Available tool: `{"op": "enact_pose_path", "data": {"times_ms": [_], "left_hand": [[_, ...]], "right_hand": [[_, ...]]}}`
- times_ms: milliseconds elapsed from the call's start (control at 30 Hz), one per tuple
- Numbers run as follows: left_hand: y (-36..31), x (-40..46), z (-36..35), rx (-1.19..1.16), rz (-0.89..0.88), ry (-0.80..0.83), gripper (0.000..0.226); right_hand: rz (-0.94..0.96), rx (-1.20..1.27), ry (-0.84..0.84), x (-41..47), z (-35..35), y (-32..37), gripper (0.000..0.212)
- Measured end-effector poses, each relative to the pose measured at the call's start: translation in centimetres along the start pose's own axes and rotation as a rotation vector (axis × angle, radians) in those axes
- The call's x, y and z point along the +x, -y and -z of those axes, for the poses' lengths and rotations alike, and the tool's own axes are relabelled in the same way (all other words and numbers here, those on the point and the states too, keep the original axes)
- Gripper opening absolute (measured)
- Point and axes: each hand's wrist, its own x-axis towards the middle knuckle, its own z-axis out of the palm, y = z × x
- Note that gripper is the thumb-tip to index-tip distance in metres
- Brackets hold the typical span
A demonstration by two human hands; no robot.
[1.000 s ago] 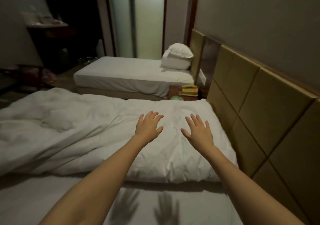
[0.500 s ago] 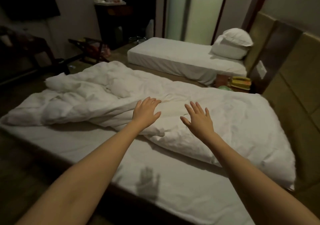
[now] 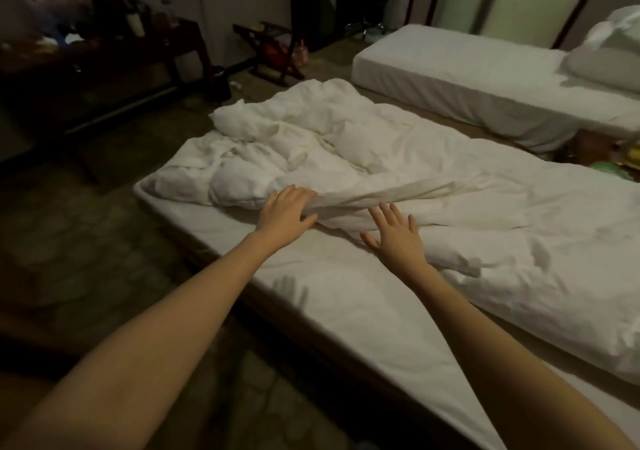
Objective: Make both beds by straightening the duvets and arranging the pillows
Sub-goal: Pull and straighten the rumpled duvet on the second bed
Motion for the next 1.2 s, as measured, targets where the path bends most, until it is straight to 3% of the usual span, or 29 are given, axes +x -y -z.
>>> {"op": "enact_pose_path", "data": {"times_ms": [467, 833, 967, 1200], "left_hand": [[27.0, 6.3, -1.2, -0.044, 0.217, 0.043, 0.05], [46.6, 11.1, 0.3, -0.077, 0.276, 0.087, 0.047], [54.6, 12.4, 0.2, -0.074, 0.259, 0.16, 0.047], [66.9, 17.4, -0.7, -0.004, 0.045, 0.336, 0.05]], "right_hand": [[0.187, -0.04, 0.131, 21.1, -10.2, 17.3, 0.061], [0.307, -0.049, 0.315, 35.6, -16.9, 32.6, 0.06], [0.265, -0.026, 0.349, 39.4, -20.2, 38.2, 0.06], [0.052, 0.019, 0.403, 42.9, -26.0, 45.9, 0.062]]}}
